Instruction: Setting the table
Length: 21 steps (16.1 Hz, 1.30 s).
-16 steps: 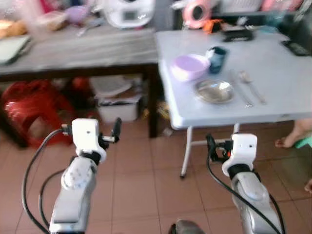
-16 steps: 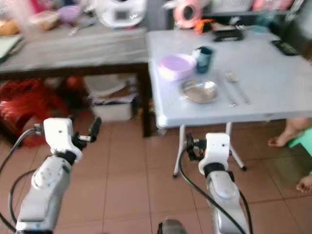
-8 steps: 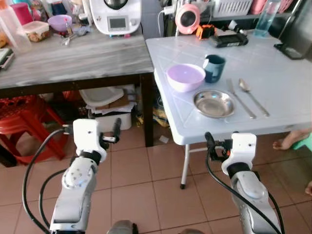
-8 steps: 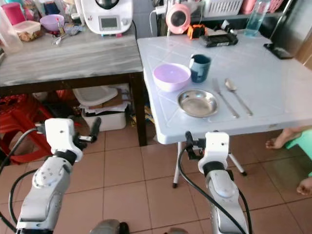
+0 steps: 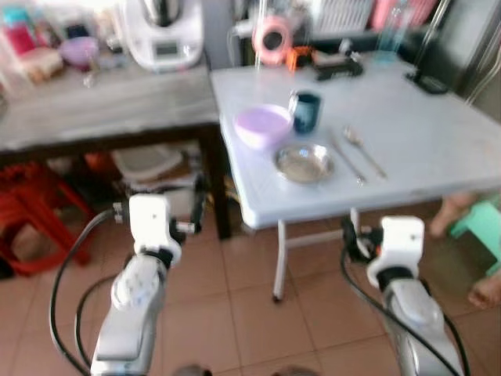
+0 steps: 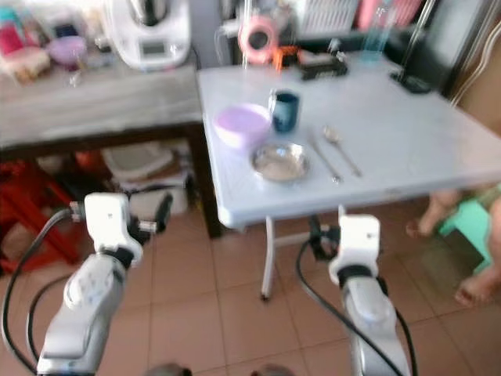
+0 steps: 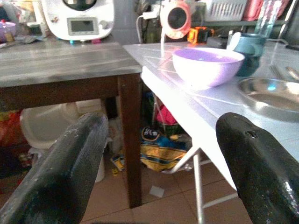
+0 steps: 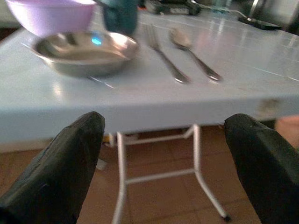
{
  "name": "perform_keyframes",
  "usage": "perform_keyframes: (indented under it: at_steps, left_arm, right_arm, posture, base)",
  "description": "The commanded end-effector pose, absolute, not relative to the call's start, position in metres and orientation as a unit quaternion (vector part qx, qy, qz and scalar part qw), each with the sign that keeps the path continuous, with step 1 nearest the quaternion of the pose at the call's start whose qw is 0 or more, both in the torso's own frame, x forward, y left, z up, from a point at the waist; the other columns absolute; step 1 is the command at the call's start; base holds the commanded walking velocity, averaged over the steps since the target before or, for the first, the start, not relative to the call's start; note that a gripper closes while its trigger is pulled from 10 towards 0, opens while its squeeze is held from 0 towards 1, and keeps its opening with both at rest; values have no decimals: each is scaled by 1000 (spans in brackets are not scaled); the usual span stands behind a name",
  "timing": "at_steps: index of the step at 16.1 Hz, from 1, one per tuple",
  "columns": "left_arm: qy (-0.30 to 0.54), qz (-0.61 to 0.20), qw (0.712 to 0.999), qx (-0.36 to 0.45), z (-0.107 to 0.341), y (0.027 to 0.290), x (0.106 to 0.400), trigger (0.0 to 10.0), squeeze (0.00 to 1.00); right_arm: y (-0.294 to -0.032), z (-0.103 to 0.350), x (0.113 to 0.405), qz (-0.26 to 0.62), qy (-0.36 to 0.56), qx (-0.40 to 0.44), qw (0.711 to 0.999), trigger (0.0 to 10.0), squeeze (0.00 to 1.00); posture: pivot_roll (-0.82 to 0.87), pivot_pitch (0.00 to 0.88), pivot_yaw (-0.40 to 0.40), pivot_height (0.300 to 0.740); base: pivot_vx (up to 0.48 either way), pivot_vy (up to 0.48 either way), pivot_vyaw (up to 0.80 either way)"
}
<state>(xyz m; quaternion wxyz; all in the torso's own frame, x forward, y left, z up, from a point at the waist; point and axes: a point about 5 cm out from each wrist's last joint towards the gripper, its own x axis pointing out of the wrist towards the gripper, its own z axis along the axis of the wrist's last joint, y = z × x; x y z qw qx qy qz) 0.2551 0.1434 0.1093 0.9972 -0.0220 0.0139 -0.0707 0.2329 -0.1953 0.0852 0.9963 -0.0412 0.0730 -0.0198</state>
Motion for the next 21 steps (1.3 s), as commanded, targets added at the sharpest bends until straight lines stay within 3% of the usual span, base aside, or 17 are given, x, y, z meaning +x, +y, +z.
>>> perform_keyframes:
  at_steps: [1, 6, 8, 11, 21]
  left_arm:
    - [20, -62, 998, -13, 108, 149, 255, 10000, 0]
    - [9, -17, 1000, 13, 110, 154, 258, 10000, 0]
    - [12, -50, 999, -2, 111, 154, 257, 10000, 0]
    - [7, -38, 999, 0, 111, 159, 256, 10000, 0]
    - [2, -61, 998, -8, 111, 149, 255, 10000, 0]
  right_arm:
    - [-191, 86, 235, -16, 71, -38, 997, 10000, 0]
    - [-193, 84, 234, -22, 73, -36, 996, 10000, 0]
    - [-193, 84, 234, -24, 72, -31, 997, 10000, 0]
    - [-192, 85, 233, -22, 71, -27, 997, 10000, 0]
    - [-190, 102, 237, -14, 27, -48, 998, 10000, 0]
  posture:
    - [-28, 0, 27, 740]
    - [-24, 0, 27, 740]
    - [-22, 0, 28, 740]
    - [-22, 0, 29, 740]
    - [-29, 0, 28, 740]
  base:
    - [0, -454, 0]
    - [0, -152, 0]
    - [0, 0, 0]
    - [0, 0, 0]
    - [438, 0, 0]
